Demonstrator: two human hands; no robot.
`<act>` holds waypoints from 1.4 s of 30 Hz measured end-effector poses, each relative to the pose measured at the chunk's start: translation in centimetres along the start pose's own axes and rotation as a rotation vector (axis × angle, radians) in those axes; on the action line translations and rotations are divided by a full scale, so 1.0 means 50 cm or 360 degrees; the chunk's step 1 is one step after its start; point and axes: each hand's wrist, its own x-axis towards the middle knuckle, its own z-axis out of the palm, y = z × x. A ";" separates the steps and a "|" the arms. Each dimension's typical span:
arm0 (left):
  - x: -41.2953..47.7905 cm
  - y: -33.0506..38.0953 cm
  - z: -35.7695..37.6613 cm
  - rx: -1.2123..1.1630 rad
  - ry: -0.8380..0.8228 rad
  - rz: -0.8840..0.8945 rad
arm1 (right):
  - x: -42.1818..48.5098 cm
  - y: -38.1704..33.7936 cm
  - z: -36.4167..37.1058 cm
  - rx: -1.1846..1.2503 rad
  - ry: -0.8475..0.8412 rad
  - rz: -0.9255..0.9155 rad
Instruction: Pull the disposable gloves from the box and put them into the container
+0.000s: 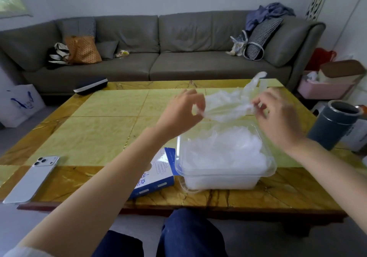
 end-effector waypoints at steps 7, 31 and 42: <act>-0.067 -0.061 0.099 0.0626 -0.0811 -0.0009 | -0.109 -0.020 0.072 0.0023 -0.1170 0.0115; -0.044 -0.041 0.223 0.0646 -0.1756 -0.0464 | -0.069 0.039 0.166 -0.0178 -0.2018 0.0232; -0.040 -0.038 0.227 0.0689 -0.1797 -0.0474 | -0.069 0.045 0.187 -0.0300 -0.2176 0.0286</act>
